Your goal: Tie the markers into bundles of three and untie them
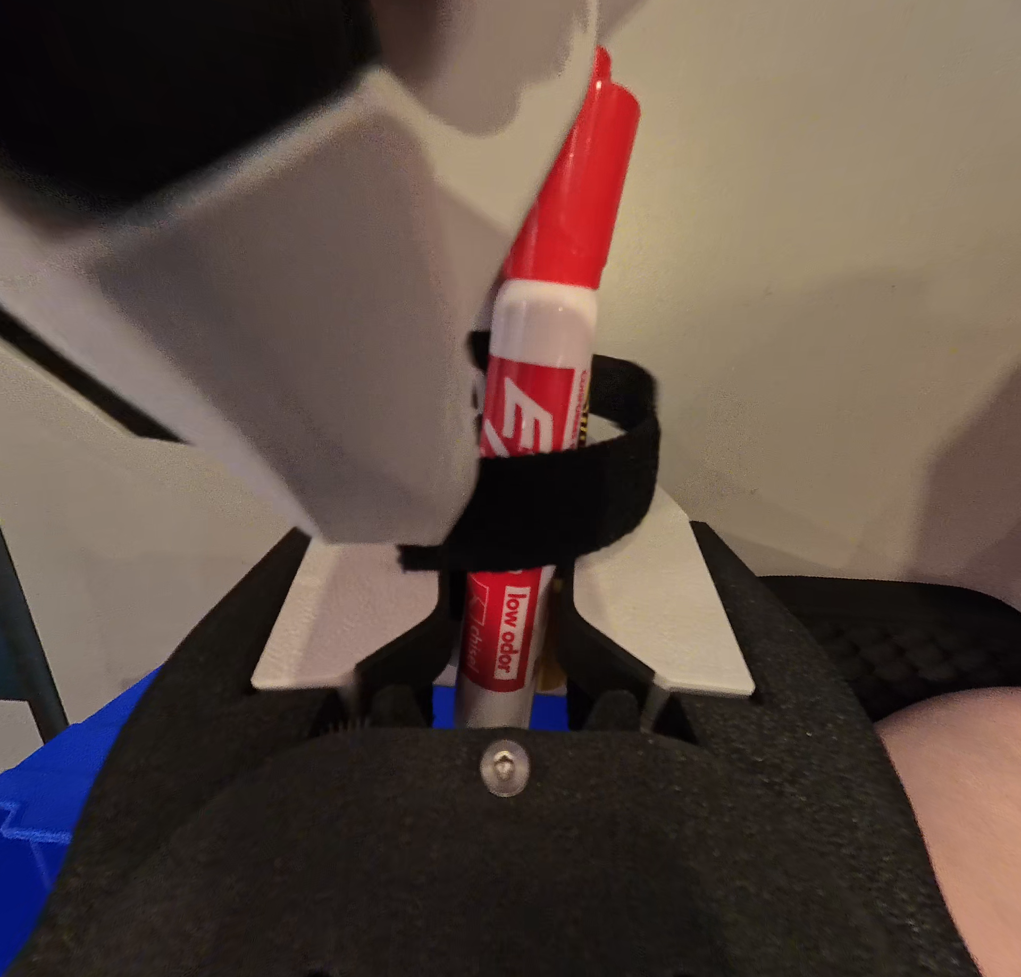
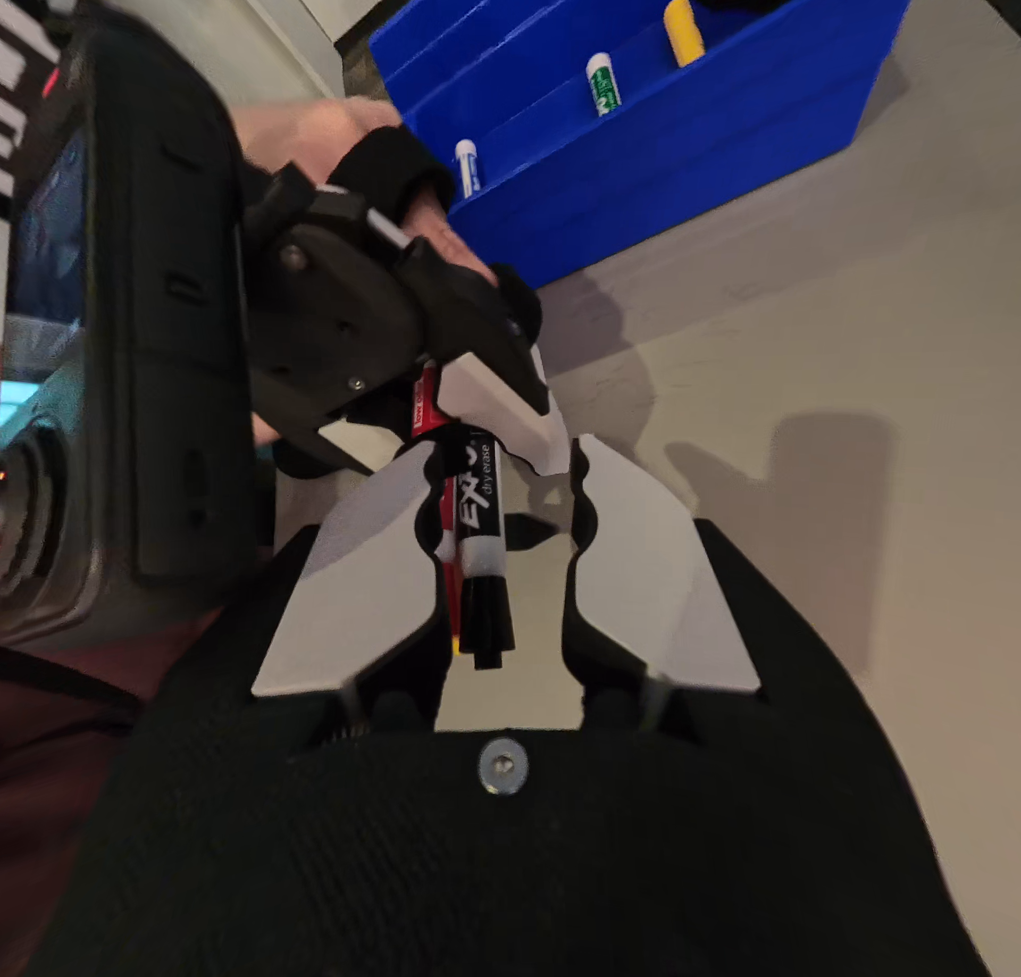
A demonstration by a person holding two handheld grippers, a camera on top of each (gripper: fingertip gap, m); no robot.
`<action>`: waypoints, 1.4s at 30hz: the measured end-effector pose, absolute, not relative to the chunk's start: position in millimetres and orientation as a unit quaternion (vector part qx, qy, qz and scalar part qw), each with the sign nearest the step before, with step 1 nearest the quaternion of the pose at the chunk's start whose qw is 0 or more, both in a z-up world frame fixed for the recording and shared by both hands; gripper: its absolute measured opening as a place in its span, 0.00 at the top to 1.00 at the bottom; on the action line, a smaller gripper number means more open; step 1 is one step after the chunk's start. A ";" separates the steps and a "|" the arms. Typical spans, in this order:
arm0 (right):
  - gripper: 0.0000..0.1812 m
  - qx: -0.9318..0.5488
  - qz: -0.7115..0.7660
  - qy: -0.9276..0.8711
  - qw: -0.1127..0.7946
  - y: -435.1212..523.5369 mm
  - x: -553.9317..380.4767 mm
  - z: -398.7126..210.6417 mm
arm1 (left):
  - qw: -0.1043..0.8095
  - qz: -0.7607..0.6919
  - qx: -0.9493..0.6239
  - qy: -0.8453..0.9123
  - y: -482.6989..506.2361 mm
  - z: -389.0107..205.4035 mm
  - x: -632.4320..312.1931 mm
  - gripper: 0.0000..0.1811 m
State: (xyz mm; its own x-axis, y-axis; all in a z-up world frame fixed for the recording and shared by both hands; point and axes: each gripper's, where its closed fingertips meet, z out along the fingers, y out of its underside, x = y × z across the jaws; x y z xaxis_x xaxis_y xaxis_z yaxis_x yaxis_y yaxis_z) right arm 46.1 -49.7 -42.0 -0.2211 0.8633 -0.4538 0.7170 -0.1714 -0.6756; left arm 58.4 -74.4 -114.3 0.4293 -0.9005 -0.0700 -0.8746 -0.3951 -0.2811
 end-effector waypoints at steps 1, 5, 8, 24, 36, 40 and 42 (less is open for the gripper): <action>0.76 -0.607 0.446 -0.652 0.087 -52.2 47.2 -41.7 | 0.139 -0.047 -0.834 0.531 -74.5 -114.1 58.7 0.77; 0.77 -0.589 0.432 -0.674 0.108 -55.5 48.1 -44.0 | 0.133 -0.045 -0.834 0.533 -74.9 -116.6 58.3 0.76; 0.76 -0.594 0.439 -0.668 0.097 -56.0 48.6 -46.2 | 0.129 -0.047 -0.835 0.532 -75.7 -117.7 58.3 0.77; 0.77 -0.609 0.454 -0.650 0.010 -52.0 57.1 -63.1 | 0.116 -0.070 -0.826 0.547 -86.0 -114.2 65.5 0.77; 0.78 -0.634 0.444 -0.632 -0.027 -41.4 57.5 -84.6 | 0.080 -0.090 -0.833 0.541 -89.4 -125.2 64.3 0.77; 0.78 -0.639 0.463 -0.614 -0.017 -32.5 57.0 -82.0 | 0.084 -0.094 -0.830 0.543 -89.8 -124.0 65.8 0.76; 0.78 -0.643 0.465 -0.609 -0.006 -26.5 57.7 -81.2 | 0.084 -0.093 -0.831 0.542 -89.6 -126.0 66.7 0.76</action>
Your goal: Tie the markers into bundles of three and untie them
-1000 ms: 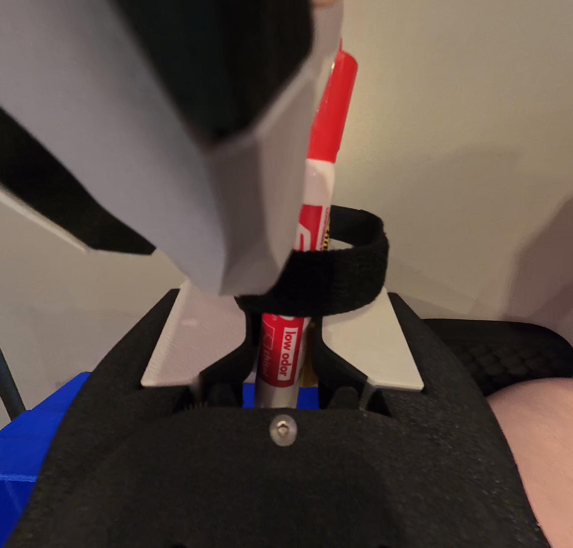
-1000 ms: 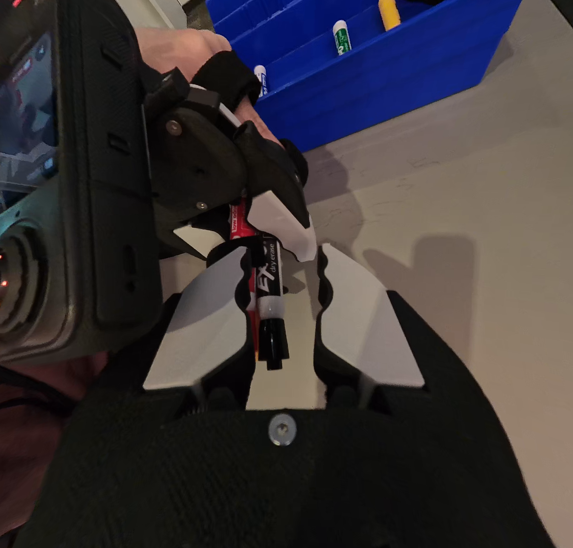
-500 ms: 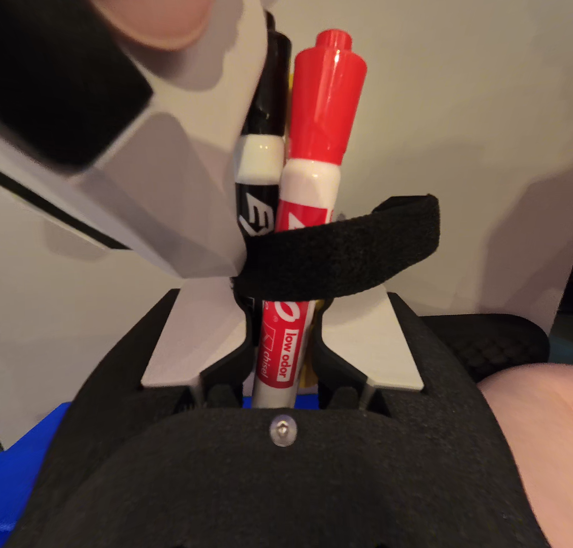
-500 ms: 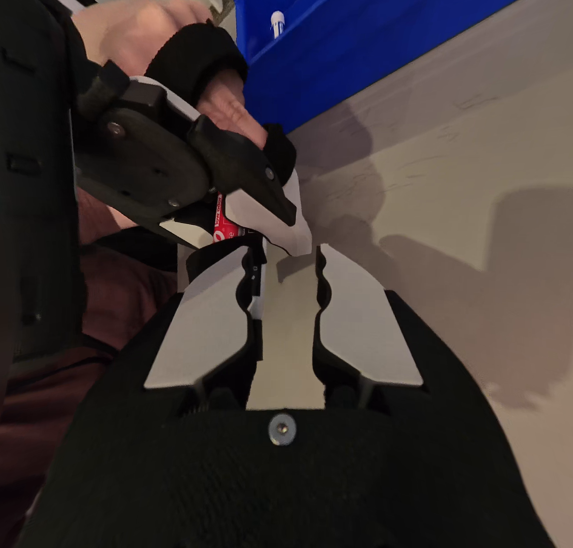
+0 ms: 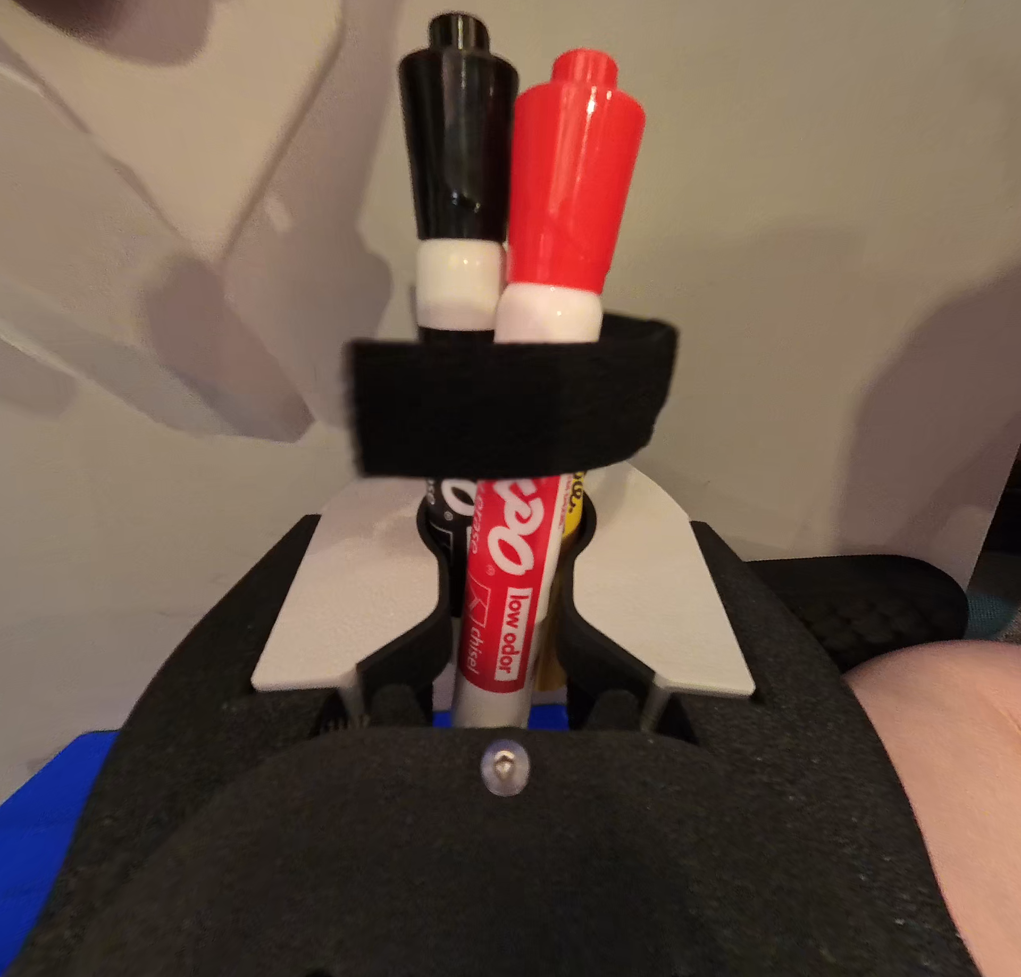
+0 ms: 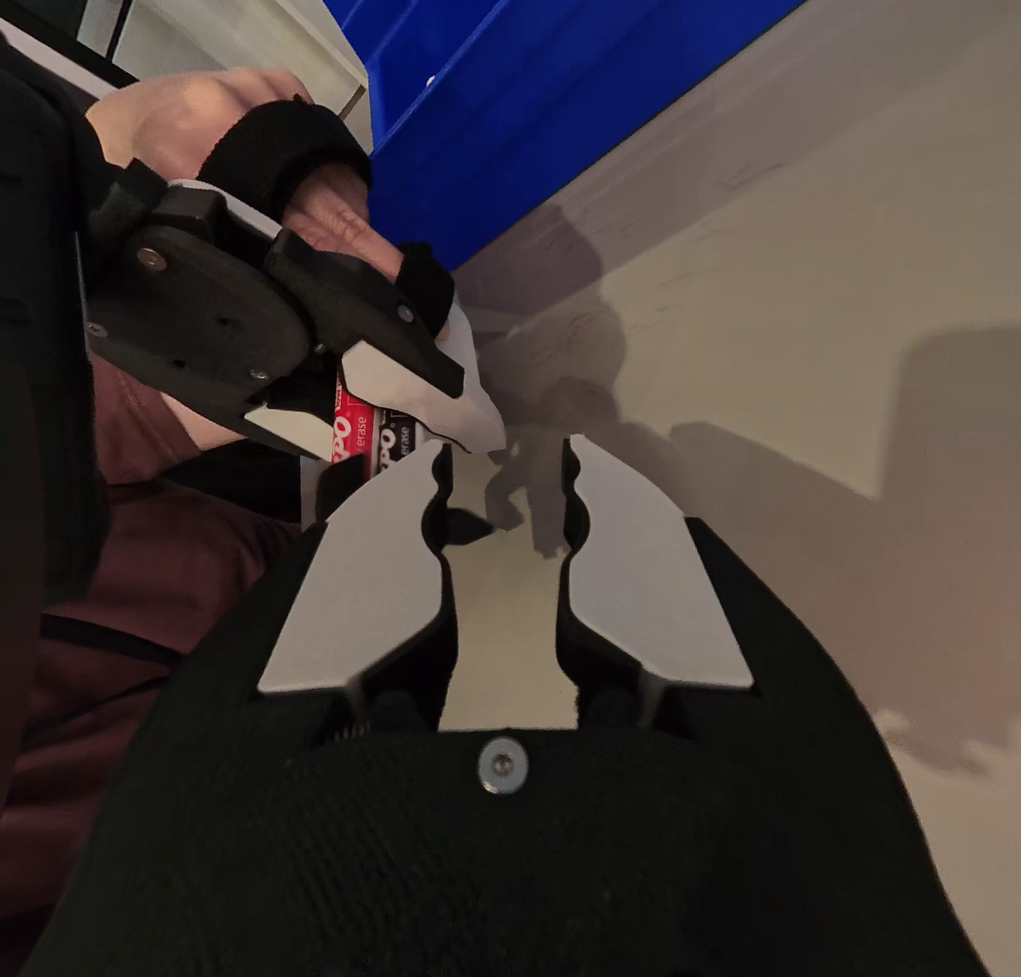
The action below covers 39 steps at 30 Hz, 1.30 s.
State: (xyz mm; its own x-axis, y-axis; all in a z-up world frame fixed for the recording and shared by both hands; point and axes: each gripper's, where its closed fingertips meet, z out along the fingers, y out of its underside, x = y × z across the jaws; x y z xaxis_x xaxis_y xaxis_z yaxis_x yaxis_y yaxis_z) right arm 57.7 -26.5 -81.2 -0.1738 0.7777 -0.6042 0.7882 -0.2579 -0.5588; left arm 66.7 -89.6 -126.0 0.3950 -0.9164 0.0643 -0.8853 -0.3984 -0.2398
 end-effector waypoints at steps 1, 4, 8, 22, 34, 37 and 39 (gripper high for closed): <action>0.78 0.643 -0.467 0.607 0.000 -24.4 58.1 -80.1 | 0.083 -0.096 -0.831 0.541 -90.4 -125.5 67.9 0.77; 0.78 0.642 -0.471 0.604 -0.013 -19.5 60.9 -77.1 | 0.084 -0.100 -0.832 0.540 -90.5 -127.2 69.6 0.77; 0.78 0.618 -0.484 0.615 -0.078 -13.7 67.6 -64.6 | 0.085 -0.096 -0.834 0.536 -89.7 -129.9 65.8 0.77; 0.80 0.238 -0.374 0.800 -0.406 -145.3 130.8 -110.0 | 0.117 -0.056 -0.861 0.491 -81.6 -114.3 28.3 0.77; 0.98 0.246 -0.285 0.850 -0.367 -176.0 99.8 -164.6 | 0.118 -0.026 -0.862 0.493 -73.6 -117.7 24.2 0.77; 0.98 0.235 -0.292 0.848 -0.376 -176.9 103.6 -157.0 | 0.128 -0.012 -0.860 0.493 -65.5 -119.2 24.9 0.77; 0.98 0.247 -0.308 0.835 -0.383 -169.0 106.3 -139.6 | 0.134 -0.013 -0.858 0.496 -60.5 -121.0 28.5 0.77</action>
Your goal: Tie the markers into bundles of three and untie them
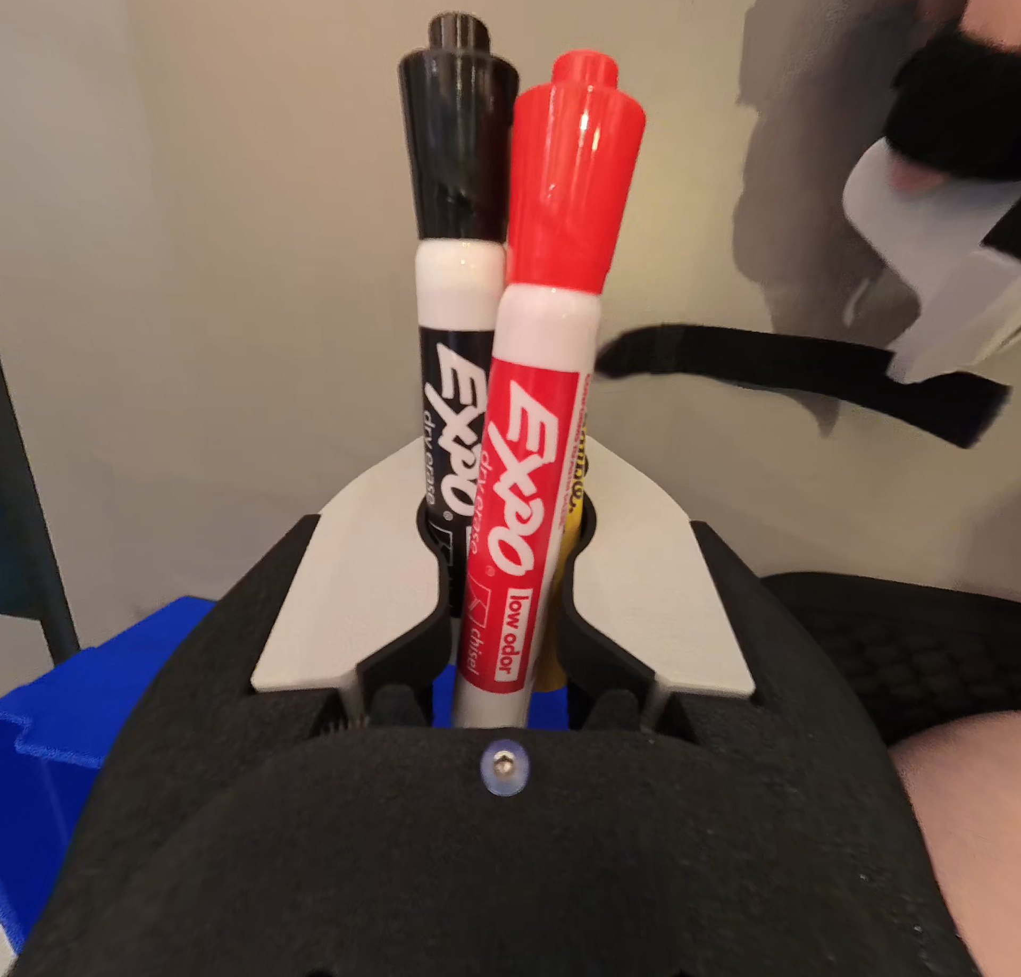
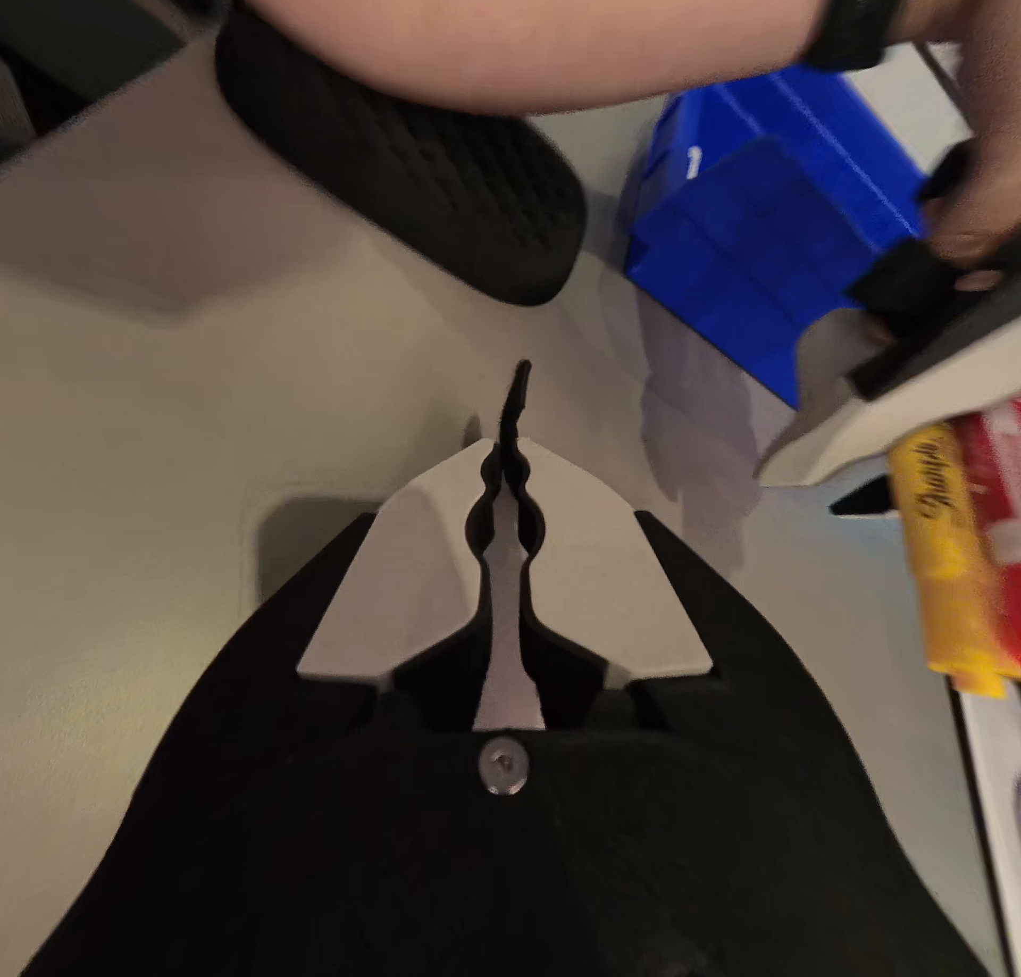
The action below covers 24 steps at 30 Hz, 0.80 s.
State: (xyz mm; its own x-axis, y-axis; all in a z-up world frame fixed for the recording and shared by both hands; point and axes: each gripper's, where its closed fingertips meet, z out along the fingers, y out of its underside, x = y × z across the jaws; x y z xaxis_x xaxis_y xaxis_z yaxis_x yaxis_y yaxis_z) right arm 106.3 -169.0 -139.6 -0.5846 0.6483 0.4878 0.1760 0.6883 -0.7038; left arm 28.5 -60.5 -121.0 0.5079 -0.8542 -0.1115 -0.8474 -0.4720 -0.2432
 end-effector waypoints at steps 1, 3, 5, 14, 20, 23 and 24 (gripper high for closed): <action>0.98 -0.262 0.333 -0.823 0.378 -163.7 108.7 -127.6 | 0.139 -0.012 -0.855 0.499 -57.7 -122.0 30.7 0.77; 0.98 -0.307 0.407 -0.783 0.356 -147.8 113.5 -99.2 | 0.149 -0.013 -0.852 0.501 -52.1 -123.6 35.5 0.77; 0.98 -0.356 0.498 -0.730 0.304 -129.7 119.1 -72.5 | 0.157 -0.017 -0.850 0.502 -47.7 -125.1 40.0 0.77; 0.98 -0.466 0.703 -0.521 0.129 -55.6 113.4 -35.2 | 0.144 -0.025 -0.843 0.517 -47.7 -135.0 52.4 0.77; 0.98 -0.495 0.736 -0.456 0.069 -42.0 99.0 -18.9 | 0.138 -0.024 -0.837 0.529 -49.7 -137.6 58.6 0.77; 0.98 -0.547 0.713 -0.438 0.030 -32.6 86.1 -30.6 | 0.131 -0.023 -0.835 0.534 -51.0 -140.2 60.2 0.77; 0.98 -0.557 0.710 -0.431 0.009 -31.4 82.7 -33.9 | 0.129 -0.023 -0.835 0.535 -51.7 -140.9 60.2 0.77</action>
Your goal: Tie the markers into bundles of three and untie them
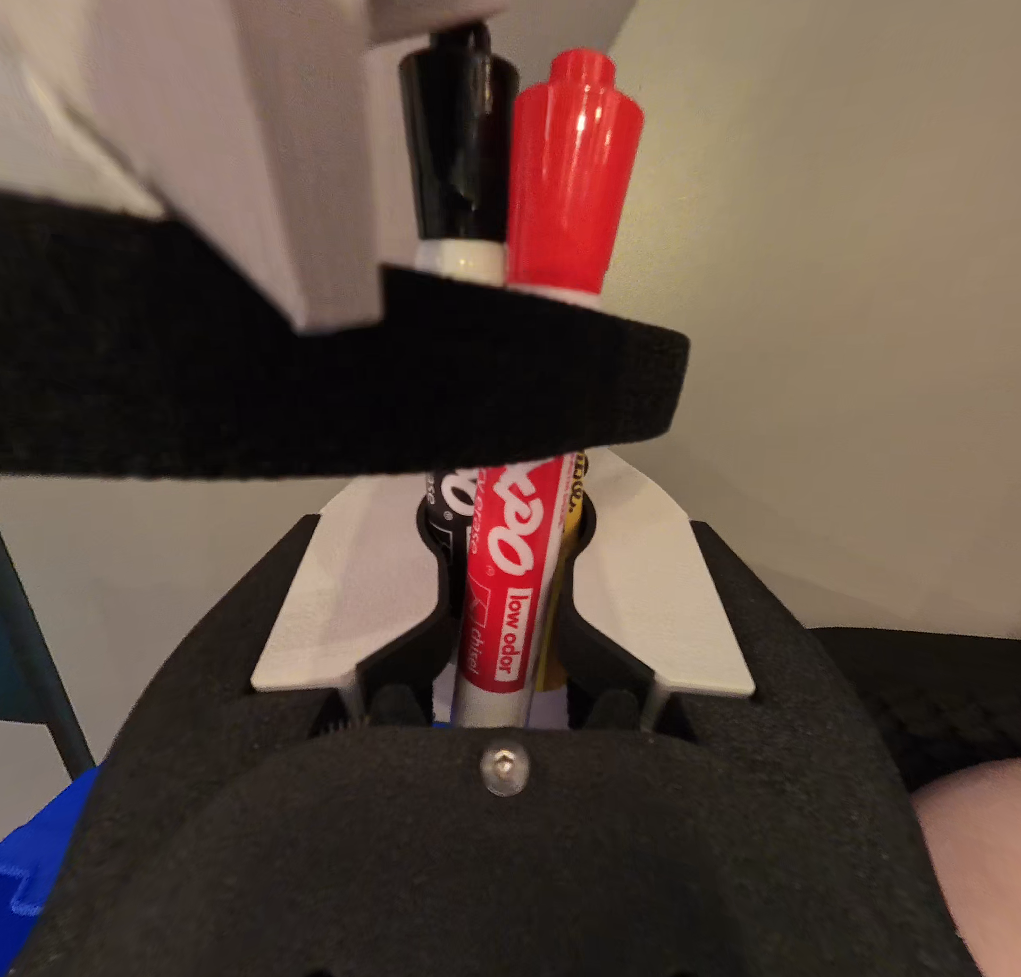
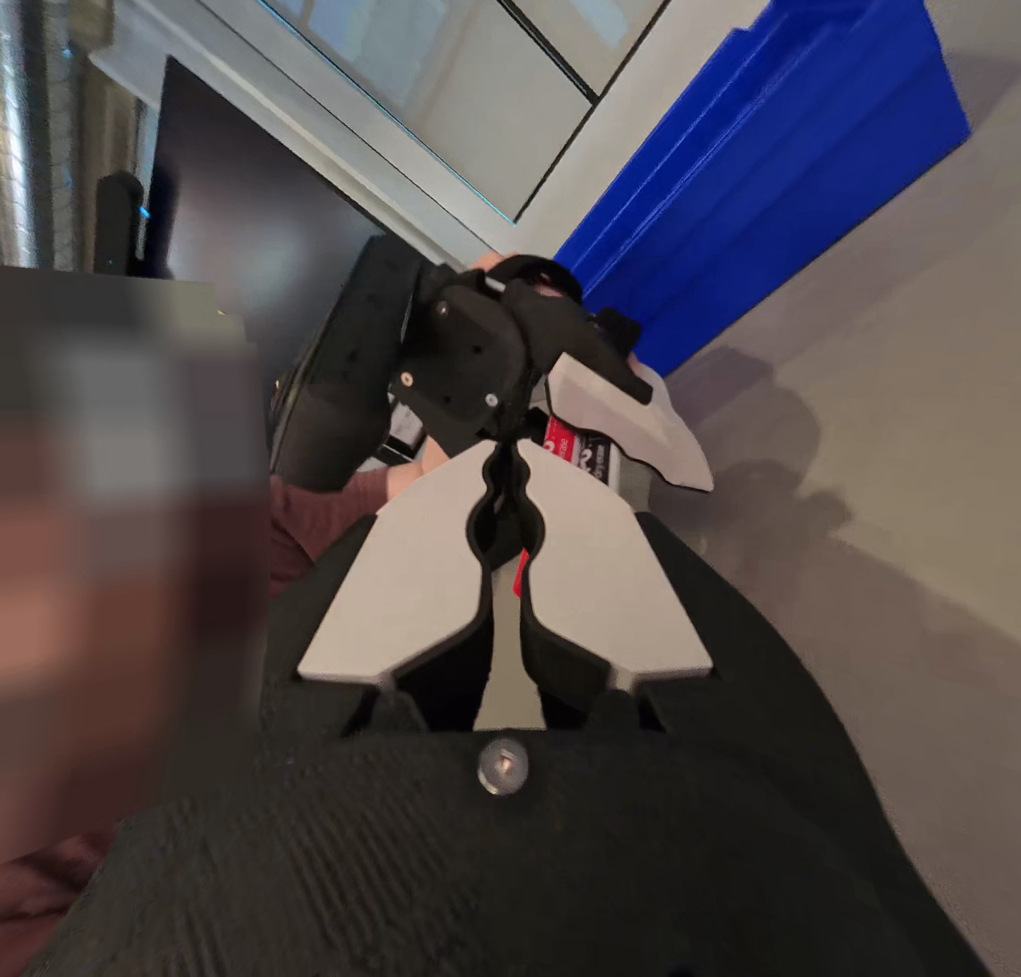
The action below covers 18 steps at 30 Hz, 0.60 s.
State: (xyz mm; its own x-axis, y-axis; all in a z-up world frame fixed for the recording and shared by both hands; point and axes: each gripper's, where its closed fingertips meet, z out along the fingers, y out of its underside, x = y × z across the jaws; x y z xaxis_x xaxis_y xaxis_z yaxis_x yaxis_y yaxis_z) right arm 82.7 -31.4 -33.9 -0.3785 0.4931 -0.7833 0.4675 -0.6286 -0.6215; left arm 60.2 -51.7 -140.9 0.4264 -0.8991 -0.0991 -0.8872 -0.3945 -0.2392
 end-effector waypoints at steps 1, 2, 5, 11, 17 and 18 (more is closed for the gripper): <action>0.98 -0.563 0.715 -0.415 -0.008 -29.1 78.8 -33.6 | 0.124 -0.024 -0.835 0.535 -52.8 -141.9 59.8 0.77; 0.98 -0.565 0.723 -0.396 -0.021 -25.8 74.1 -31.8 | 0.121 -0.022 -0.835 0.537 -53.1 -142.9 58.8 0.77; 0.98 -0.574 0.733 -0.361 -0.055 -18.2 62.1 -32.5 | 0.118 -0.019 -0.837 0.534 -52.6 -144.6 56.5 0.77; 0.98 -0.582 0.729 -0.356 -0.045 -9.1 59.0 -35.2 | 0.114 -0.026 -0.831 0.544 -54.8 -147.3 59.2 0.77; 0.98 -0.586 0.734 -0.335 -0.077 -5.1 62.8 -48.4 | 0.124 -0.044 -0.817 0.561 -58.5 -144.5 71.2 0.77; 0.98 -0.581 0.739 -0.331 -0.090 -7.0 63.2 -48.5 | 0.126 -0.047 -0.815 0.564 -59.0 -143.8 73.0 0.77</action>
